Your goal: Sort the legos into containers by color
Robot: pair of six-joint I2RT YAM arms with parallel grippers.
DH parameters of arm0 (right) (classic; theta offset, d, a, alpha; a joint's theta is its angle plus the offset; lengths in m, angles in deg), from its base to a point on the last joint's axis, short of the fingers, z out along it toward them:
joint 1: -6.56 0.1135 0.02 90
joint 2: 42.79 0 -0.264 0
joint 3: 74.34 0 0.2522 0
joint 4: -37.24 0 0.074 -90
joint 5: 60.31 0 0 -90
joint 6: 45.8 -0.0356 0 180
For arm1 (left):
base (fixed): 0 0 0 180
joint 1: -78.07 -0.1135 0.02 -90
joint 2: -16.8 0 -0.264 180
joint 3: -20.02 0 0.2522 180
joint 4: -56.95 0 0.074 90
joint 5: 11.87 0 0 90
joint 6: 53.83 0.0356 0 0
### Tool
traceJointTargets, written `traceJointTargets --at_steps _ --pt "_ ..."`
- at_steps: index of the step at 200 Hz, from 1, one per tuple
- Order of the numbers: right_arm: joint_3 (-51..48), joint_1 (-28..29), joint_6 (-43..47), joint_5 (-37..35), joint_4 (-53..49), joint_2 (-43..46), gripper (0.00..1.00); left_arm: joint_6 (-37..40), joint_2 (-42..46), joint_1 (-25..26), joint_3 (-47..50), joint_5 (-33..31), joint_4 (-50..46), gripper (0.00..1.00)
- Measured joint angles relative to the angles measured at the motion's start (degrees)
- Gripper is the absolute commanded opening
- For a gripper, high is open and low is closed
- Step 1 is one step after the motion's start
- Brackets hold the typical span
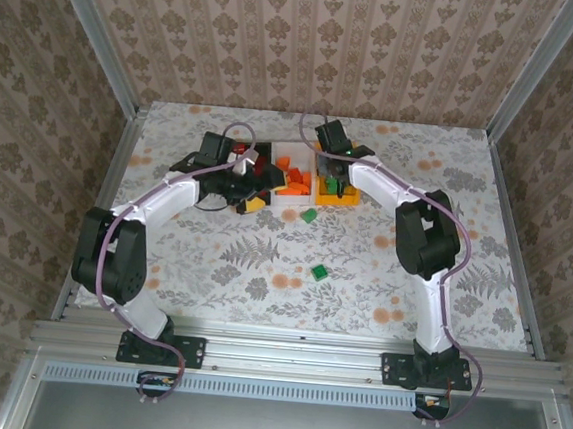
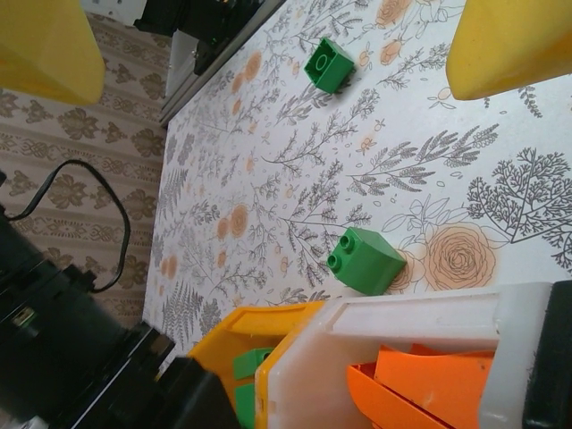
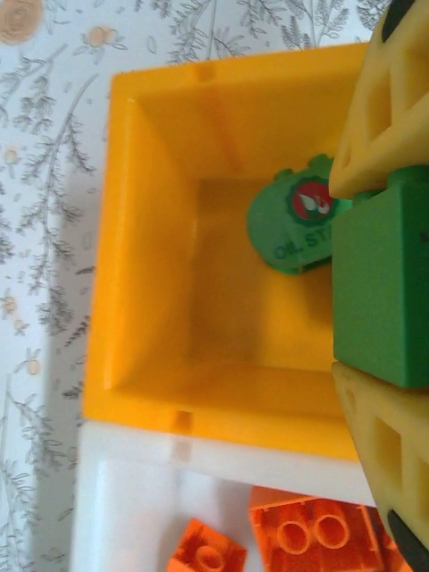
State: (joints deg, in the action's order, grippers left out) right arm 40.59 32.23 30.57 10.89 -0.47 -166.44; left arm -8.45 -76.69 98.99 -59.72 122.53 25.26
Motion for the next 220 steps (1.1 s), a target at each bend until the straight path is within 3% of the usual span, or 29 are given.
traceJointTargets --at_steps 22,54,79,138,181,220 --pt "0.07 -0.04 0.42 -0.04 -0.35 0.33 0.69 0.00 0.00 0.00 0.00 0.02 0.00 1.00" --pt "-3.10 -0.13 0.61 -0.02 -0.33 3.82 0.69 0.00 0.00 0.00 0.00 0.20 0.02 1.00" --pt "-10.71 0.98 -0.02 -0.33 1.33 11.72 0.68 0.00 0.00 0.00 0.00 0.22 0.00 1.00" --pt "-34.84 13.90 -4.63 1.42 2.08 29.31 0.78 0.00 0.02 0.00 0.00 0.22 0.00 1.00" --pt "-45.70 18.60 -6.45 7.21 -3.17 31.85 0.81 0.00 0.02 0.00 0.00 0.24 0.02 1.00" --pt "-48.98 20.41 -6.97 13.46 -3.30 31.82 0.79 0.00 0.24 0.00 0.00 0.26 0.02 1.00"
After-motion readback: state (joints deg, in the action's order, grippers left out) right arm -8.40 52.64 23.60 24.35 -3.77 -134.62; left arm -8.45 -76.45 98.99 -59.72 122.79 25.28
